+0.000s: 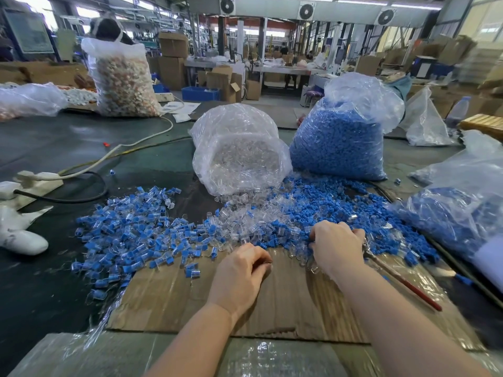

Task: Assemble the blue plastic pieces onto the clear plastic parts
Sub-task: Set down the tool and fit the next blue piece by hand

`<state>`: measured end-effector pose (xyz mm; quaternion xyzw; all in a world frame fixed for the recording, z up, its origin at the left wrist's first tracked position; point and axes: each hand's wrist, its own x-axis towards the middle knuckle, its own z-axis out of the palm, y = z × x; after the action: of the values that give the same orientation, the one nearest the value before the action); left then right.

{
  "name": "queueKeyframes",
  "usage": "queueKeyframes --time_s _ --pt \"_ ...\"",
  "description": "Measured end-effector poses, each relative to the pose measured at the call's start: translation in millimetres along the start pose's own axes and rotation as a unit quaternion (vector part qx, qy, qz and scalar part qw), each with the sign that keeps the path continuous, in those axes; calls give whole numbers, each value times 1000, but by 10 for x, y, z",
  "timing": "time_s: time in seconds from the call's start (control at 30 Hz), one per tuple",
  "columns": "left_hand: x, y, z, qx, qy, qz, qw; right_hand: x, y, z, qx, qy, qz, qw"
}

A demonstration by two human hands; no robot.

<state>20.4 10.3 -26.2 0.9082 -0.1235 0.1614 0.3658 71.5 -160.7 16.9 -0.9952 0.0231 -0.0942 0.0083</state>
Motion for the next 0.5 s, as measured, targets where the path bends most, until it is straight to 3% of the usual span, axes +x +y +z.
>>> queueKeyframes --time_s 0.5 --pt "6 -4 -2 -6 -12 -9 1000 -68 55 66 18 34 -34 999"
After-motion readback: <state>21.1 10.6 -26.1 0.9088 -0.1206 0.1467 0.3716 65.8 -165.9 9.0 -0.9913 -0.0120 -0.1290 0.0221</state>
